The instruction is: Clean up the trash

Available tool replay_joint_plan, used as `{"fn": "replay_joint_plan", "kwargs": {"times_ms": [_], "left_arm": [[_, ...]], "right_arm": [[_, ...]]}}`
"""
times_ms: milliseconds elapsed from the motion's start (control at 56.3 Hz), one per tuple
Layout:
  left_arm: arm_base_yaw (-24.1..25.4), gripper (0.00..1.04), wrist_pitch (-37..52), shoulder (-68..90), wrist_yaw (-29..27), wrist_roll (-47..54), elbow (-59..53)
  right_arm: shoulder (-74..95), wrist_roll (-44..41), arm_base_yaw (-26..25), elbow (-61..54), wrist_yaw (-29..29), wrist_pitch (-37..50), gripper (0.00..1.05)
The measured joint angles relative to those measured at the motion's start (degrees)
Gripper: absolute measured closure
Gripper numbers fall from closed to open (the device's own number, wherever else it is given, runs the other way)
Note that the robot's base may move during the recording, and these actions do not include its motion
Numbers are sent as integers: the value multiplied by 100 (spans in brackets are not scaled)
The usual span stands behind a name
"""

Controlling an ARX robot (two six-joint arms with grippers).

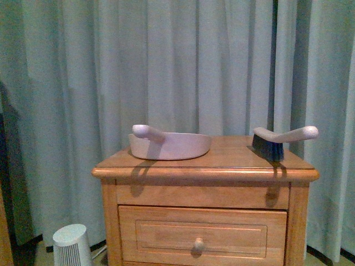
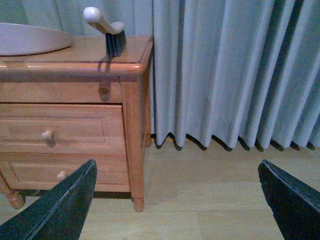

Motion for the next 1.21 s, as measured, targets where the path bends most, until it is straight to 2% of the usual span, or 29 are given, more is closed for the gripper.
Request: {"fn": "replay_joint_plan", "kwargs": {"times_ms": [977, 1013, 1031, 1084, 1208], "left_arm": [[0, 8, -2, 2, 7, -2, 0], [118, 8, -278, 140, 400, -142, 98], [216, 8, -487, 313, 765, -256, 201], [345, 8, -538, 944, 1239, -345, 424], [72, 8, -267, 2868, 1095, -114, 1491]], "right_arm": [[0, 0, 0, 0, 0, 0, 7], [0, 0, 0, 0, 2, 0, 7], [0, 0, 0, 0, 0, 0, 7], [0, 0, 0, 0, -2, 0, 7], [0, 0, 0, 0, 2, 0, 7]]}}
